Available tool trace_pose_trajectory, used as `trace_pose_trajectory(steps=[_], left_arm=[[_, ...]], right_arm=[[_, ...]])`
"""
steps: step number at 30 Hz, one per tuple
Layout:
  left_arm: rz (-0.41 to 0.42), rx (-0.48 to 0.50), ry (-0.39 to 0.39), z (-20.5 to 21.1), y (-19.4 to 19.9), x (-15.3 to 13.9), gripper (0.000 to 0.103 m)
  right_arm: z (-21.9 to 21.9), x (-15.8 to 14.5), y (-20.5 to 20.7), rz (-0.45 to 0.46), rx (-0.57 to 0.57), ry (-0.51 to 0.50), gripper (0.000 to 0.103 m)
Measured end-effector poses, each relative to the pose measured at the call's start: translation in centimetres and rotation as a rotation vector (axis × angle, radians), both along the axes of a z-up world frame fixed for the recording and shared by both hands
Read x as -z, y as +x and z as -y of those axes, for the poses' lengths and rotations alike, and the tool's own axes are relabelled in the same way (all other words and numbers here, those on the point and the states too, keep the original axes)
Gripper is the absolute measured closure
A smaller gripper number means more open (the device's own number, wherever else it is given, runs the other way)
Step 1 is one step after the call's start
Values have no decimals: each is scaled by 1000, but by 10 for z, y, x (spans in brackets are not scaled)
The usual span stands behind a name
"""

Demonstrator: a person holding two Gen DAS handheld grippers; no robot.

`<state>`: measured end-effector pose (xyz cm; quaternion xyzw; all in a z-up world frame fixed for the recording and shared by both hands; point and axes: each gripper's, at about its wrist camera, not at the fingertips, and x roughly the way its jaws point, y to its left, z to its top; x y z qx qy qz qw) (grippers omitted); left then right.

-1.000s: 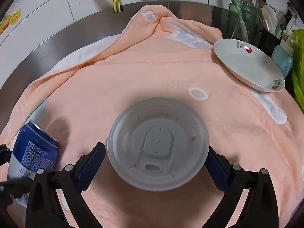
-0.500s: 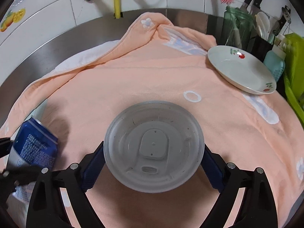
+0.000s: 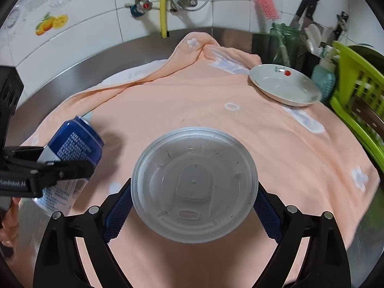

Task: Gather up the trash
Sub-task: 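Grasp the blue milk-beer can with the left tool while the right tool grasps the white lid, then carry the can and lid to the green basket and release both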

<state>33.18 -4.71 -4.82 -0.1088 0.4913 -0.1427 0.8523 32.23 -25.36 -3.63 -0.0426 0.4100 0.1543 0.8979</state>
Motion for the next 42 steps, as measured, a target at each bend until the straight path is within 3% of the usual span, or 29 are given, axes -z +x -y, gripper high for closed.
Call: trace_pose_trajectory(steps=[13,27,35,42], left_arm=[[39,104,-37,50,-76,-22,40],[38,298,-93,143,-144,-29,40],[13,387,-101,201,-166,-20,40],[-24,443,-91,241,-179,-7,40]], right_arm=[[41,-14,-110,42,49,7,14],[147,5,-224,6,250,-21,14],[195,22,-261,-33,360,-30,14],[221,37,-269,-77,422,-8,13]])
